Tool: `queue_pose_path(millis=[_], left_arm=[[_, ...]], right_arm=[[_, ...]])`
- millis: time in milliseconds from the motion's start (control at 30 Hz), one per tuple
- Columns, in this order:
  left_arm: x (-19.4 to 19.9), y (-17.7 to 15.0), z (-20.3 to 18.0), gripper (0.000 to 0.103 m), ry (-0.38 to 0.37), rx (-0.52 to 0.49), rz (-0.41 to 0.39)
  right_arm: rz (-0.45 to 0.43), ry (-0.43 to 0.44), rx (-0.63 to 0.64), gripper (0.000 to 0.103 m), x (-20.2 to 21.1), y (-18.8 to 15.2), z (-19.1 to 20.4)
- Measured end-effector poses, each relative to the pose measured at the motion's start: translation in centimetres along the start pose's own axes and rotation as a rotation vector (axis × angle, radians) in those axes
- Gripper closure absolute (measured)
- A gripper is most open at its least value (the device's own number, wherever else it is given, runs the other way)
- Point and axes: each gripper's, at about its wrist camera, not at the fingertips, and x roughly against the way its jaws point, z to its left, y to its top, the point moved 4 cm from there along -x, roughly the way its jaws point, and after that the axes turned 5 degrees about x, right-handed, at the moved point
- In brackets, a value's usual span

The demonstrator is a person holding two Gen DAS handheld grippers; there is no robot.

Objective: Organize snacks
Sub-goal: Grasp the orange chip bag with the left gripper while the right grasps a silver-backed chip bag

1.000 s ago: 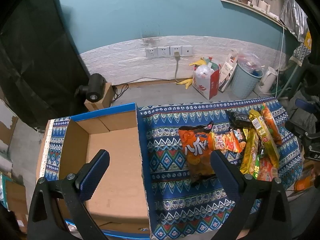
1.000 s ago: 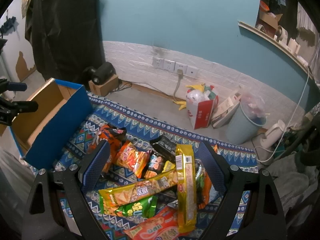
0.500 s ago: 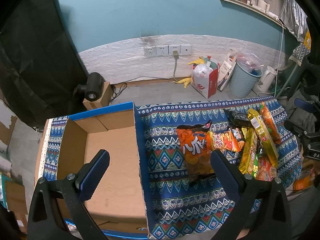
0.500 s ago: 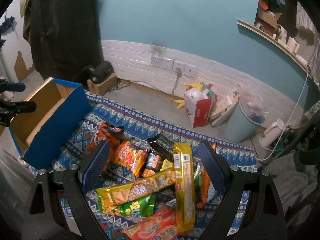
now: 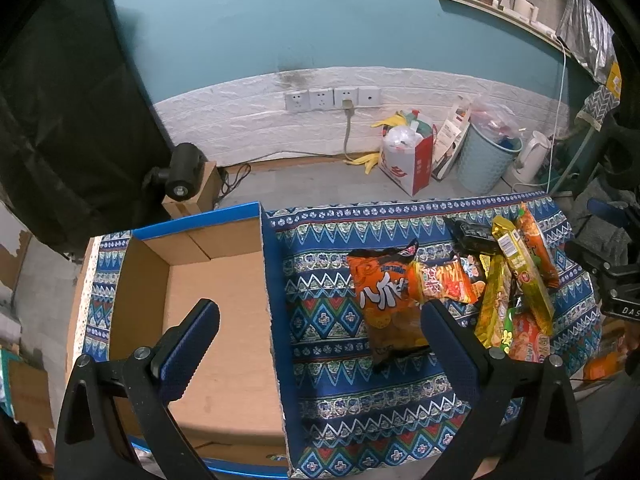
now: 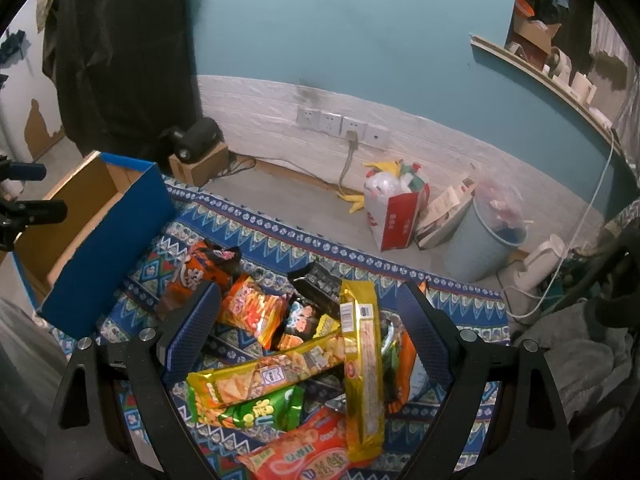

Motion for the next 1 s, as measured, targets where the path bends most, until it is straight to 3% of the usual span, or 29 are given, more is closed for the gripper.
queue_pose_path(millis=[267, 567, 767, 1000], left_arm=[[-2.0, 0.2, -0.7, 0.001, -0.022, 0.000, 0.042], [-7.1, -0.3, -2.8, 0.001, -0.063, 0.011, 0.191], [-11.0, -0.1, -4.9, 0.001, -0.096, 0.008, 0.290], [-15.7, -0.5, -6.4, 0.001, -0.068, -0.018, 0.370]], right_arm=[[0.029, -0.018, -0.015, 0.015, -0.6, -0.7, -1.3], [0.111, -0.068, -0.099, 0.015, -3.1, -2.4, -6.4], [0.205, -0.099, -0.157, 0.015, -6.4, -4.3, -10.4], [0.325, -0.076, -0.268, 0.015, -10.6, -7.7, -13.8]])
